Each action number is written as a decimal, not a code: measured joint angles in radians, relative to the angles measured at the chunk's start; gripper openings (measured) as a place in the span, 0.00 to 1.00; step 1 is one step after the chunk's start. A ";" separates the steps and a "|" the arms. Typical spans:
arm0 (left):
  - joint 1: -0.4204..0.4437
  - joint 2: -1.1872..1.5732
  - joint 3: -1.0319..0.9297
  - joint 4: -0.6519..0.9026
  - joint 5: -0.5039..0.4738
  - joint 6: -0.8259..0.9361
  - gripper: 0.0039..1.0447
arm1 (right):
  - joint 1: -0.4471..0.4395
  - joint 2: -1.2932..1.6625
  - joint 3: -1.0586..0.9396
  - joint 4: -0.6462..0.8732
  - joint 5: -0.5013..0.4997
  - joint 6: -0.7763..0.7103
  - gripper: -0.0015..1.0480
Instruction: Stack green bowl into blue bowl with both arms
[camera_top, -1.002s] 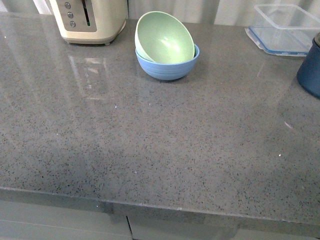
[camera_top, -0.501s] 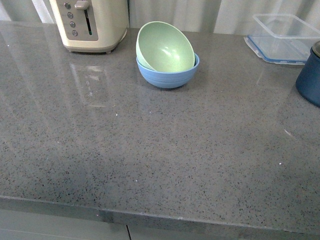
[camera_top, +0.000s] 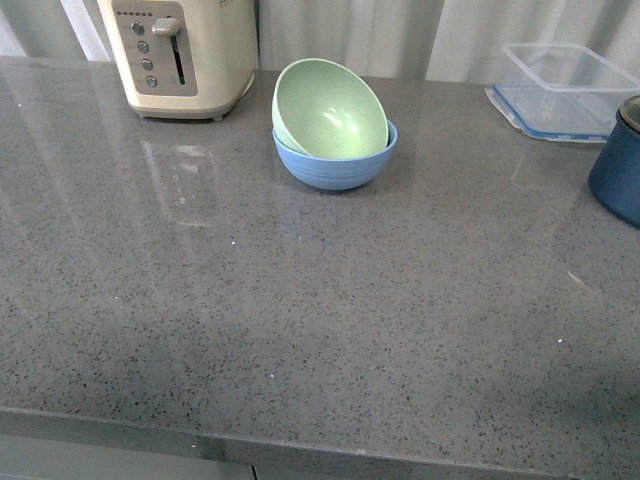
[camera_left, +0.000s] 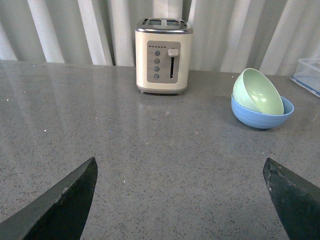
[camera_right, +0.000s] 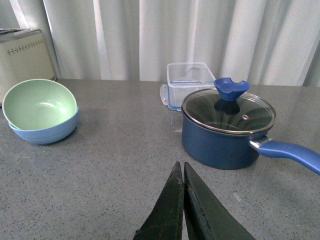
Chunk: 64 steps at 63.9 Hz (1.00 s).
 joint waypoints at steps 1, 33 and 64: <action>0.000 0.000 0.000 0.000 0.000 0.000 0.94 | 0.000 -0.003 -0.007 0.007 0.000 0.000 0.01; 0.000 0.000 0.000 0.000 0.000 0.000 0.94 | 0.000 -0.166 -0.030 -0.124 0.000 0.000 0.01; 0.000 0.000 0.000 0.000 0.000 0.000 0.94 | 0.000 -0.365 -0.030 -0.330 0.000 0.000 0.01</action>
